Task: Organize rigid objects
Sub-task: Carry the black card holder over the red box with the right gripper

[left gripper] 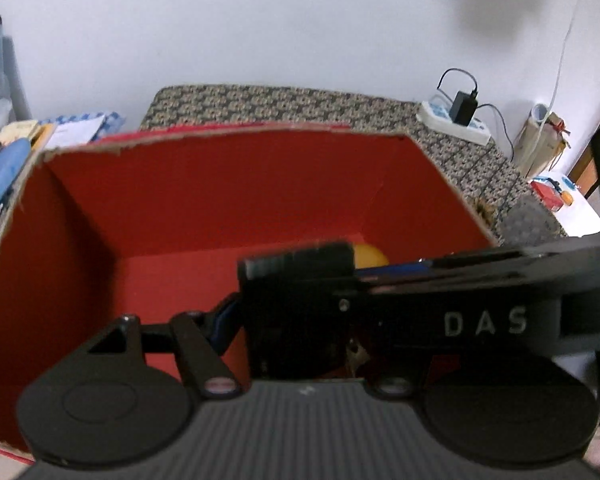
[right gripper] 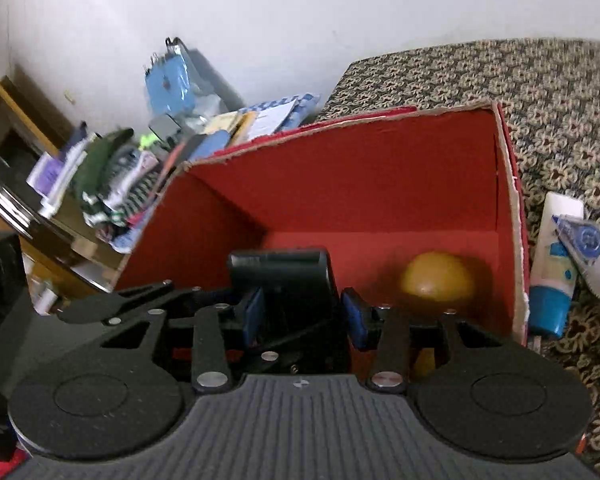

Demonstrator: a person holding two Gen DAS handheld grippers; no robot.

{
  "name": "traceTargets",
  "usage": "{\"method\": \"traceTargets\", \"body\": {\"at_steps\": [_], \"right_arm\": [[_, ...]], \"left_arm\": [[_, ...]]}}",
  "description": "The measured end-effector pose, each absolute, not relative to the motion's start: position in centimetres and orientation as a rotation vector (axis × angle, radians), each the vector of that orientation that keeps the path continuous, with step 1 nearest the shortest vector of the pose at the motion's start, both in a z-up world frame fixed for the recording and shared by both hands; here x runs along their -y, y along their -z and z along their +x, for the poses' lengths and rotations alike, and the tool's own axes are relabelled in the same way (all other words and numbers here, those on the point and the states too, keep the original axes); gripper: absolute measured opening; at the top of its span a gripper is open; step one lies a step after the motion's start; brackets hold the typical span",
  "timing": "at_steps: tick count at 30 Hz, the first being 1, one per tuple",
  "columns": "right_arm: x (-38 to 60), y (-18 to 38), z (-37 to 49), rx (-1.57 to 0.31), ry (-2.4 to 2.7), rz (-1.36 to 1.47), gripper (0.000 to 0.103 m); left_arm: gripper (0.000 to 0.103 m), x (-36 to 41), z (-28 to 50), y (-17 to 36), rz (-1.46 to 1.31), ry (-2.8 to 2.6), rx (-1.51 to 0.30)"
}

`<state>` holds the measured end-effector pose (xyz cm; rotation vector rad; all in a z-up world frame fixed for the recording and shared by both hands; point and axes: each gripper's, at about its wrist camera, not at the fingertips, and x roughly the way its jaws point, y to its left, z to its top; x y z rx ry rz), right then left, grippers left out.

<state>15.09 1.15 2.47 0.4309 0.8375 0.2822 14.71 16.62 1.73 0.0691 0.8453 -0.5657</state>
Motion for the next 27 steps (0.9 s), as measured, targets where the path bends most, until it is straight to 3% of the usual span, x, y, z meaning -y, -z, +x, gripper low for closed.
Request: {"method": "traceTargets", "body": {"at_steps": [7, 14, 17, 27], "right_arm": [[-1.0, -2.0, 15.0, -0.803, -0.278, 0.389, 0.028], [-0.9, -2.1, 14.8, -0.779, -0.261, 0.414, 0.027], [-0.4, -2.1, 14.1, -0.707, -0.271, 0.451, 0.027], [-0.5, -2.3, 14.0, -0.703, -0.261, 0.429, 0.025]], "left_arm": [[0.063, -17.1, 15.0, -0.6, 0.06, 0.542, -0.868], [0.067, -17.0, 14.9, -0.6, 0.079, 0.516, -0.851], [0.074, -17.4, 15.0, -0.6, 0.065, 0.511, -0.846], [0.078, -17.0, 15.1, -0.7, 0.079, 0.472, -0.856]]}}
